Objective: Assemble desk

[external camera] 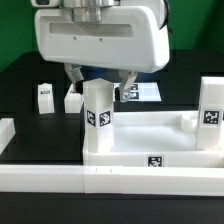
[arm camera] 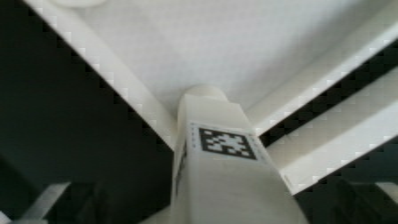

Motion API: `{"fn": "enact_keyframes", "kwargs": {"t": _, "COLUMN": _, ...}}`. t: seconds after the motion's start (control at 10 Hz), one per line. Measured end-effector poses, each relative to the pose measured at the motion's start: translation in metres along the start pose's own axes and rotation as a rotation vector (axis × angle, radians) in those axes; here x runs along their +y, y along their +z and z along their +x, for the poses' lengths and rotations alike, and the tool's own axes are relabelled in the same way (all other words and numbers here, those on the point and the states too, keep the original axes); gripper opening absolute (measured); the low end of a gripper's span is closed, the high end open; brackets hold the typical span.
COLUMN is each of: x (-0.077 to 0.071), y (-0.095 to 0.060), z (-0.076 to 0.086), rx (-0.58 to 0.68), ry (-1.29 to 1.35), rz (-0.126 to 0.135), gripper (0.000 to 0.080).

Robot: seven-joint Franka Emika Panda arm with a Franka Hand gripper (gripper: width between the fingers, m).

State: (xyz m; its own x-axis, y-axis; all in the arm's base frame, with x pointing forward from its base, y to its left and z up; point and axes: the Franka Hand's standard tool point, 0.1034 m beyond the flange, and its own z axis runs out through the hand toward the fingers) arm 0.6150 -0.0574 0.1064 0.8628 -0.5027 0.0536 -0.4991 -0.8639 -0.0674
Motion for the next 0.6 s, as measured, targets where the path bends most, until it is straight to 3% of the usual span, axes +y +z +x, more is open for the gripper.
{"fn": "enact_keyframes", "kwargs": {"t": 0.6, "x": -0.0002, "y": 0.0000, "z": 0.0012, "rx": 0.000, "ry": -0.630, "rz": -0.021, "gripper": 0.0648}}
